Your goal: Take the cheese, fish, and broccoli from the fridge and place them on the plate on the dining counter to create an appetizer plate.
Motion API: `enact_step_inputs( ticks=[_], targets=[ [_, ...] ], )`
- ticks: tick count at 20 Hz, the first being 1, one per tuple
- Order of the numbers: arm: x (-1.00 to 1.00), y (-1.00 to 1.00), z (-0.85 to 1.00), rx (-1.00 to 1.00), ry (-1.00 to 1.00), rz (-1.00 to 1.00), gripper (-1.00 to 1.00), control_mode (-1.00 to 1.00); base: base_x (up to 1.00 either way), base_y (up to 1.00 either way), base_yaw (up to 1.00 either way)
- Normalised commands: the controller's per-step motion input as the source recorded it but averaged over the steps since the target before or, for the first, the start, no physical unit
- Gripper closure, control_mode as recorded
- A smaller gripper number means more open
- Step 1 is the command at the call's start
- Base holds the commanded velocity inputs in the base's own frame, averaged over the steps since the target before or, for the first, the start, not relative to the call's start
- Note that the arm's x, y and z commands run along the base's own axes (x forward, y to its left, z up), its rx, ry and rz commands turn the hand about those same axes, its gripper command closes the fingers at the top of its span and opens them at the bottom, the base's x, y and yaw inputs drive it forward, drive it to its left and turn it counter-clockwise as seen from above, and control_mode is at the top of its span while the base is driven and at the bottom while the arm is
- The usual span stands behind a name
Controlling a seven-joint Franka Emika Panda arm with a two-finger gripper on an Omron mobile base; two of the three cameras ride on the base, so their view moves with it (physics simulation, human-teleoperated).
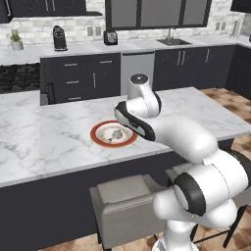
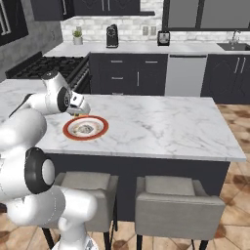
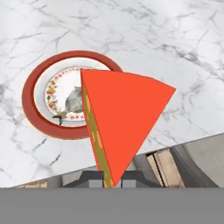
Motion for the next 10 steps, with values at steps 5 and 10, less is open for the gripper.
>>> enact_step_inputs(
  ticks=[5,10],
  targets=[
    [0.74,-0.12,-0.42,-0.01,0.0,0.08,1.0,-1.0,0.0,0.0,0.0],
    [0.61,-0.25,-0.42,0.0,0.0,0.13,1.0,-1.0,0.0,0.0,0.0]
  ],
)
